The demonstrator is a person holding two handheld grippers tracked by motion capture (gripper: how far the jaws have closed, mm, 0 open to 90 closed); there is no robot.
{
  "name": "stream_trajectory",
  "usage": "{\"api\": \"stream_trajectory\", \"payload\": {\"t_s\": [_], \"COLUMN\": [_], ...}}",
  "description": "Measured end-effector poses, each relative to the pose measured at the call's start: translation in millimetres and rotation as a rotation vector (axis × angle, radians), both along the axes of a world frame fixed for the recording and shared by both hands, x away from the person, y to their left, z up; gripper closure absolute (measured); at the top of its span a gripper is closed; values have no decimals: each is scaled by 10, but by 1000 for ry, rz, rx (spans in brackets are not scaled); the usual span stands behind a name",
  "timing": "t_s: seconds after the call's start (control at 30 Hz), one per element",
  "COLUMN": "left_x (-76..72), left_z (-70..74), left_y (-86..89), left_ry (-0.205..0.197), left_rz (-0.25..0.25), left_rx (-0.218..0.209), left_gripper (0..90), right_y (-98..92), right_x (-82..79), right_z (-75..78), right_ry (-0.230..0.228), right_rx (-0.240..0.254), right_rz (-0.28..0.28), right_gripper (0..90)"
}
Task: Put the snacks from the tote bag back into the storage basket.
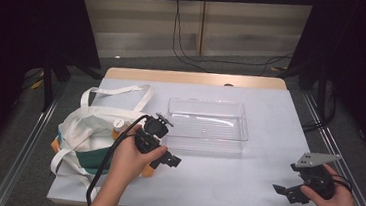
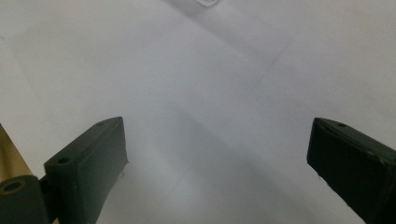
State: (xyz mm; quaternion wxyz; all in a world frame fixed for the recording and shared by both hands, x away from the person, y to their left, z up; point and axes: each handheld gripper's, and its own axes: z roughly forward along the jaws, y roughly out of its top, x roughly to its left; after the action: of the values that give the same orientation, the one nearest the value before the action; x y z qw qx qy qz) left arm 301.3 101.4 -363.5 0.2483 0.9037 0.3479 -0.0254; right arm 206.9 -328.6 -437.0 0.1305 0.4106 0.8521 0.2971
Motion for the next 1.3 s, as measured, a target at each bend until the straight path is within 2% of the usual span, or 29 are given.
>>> {"api": "stream_trajectory", "payload": {"t_s": [0.27,0.37,0.43,0.47,0.53,0.7,0.77,0.8,1.2,1.23,1.3], "left_x": [21,10,-4,-25,-42,-68,-73,-72,-127,-131,-137], "left_z": [45,43,58,87,124,172,200,211,289,303,324], "left_y": [28,24,27,34,53,104,146,164,319,335,353], "left_ry": [-6,-8,-14,-29,-51,-71,-81,-87,-97,-96,-103], "left_rz": [-12,-5,1,5,-10,-13,0,4,19,15,39], "left_rx": [-6,-7,-16,-31,-30,-47,-56,-48,-65,-70,-94], "left_gripper": [48,49,50,48,46,48,48,50,90,93,109], "right_y": [-7,6,24,28,25,29,39,50,100,102,111], "right_x": [-9,-4,-1,1,6,24,42,47,107,110,115], "right_z": [1,0,4,3,4,16,15,12,5,4,4], "right_ry": [1,6,1,1,-1,-4,-8,-4,2,0,-1], "right_rx": [-5,5,-7,-4,0,5,3,6,9,8,4], "right_rz": [-7,-1,1,4,10,4,12,12,23,26,25], "right_gripper": [48,48,48,48,48,49,48,48,48,48,49]}}
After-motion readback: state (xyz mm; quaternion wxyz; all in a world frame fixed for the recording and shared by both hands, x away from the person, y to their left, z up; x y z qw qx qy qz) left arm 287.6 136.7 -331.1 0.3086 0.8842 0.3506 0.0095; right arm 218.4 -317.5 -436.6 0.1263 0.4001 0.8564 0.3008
